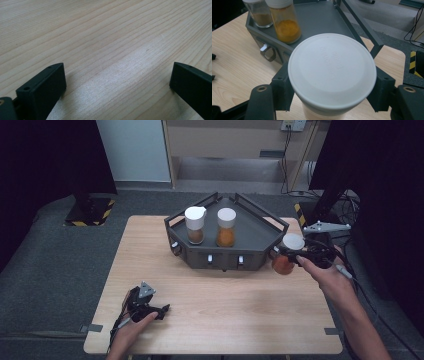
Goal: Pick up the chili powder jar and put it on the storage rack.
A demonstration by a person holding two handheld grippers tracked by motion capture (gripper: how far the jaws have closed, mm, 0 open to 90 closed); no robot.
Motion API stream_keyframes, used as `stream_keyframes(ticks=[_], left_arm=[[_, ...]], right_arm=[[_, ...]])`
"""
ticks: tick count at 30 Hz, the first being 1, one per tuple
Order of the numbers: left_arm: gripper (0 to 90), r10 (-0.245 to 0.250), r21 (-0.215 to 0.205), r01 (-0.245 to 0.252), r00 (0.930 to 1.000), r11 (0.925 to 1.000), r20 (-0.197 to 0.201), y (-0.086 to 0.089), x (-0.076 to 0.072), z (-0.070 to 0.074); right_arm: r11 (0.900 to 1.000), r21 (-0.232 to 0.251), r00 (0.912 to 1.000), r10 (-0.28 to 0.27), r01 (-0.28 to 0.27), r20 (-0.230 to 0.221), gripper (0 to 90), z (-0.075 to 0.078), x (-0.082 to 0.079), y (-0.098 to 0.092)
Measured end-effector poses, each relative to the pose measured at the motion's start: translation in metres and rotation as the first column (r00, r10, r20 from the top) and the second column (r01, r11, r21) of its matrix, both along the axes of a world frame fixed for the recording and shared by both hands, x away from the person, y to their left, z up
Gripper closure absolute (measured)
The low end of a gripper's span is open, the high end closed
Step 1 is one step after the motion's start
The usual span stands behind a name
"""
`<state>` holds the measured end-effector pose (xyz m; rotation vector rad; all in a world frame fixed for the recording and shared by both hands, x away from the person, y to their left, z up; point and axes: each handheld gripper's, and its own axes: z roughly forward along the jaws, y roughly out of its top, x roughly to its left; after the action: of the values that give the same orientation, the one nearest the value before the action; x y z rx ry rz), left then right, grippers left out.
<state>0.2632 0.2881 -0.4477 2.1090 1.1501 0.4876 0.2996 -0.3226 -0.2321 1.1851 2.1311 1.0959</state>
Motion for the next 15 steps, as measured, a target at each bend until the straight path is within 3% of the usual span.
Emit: stream_keyframes(ticks=[15], left_arm=[[0.0,0.0,0.0,0.0,1.0,1.0,0.0,0.0,0.0,0.0]], right_arm=[[1.0,-0.01,0.9999,0.006,-0.006,0.009,34.3,0.015,0.017,0.01]])
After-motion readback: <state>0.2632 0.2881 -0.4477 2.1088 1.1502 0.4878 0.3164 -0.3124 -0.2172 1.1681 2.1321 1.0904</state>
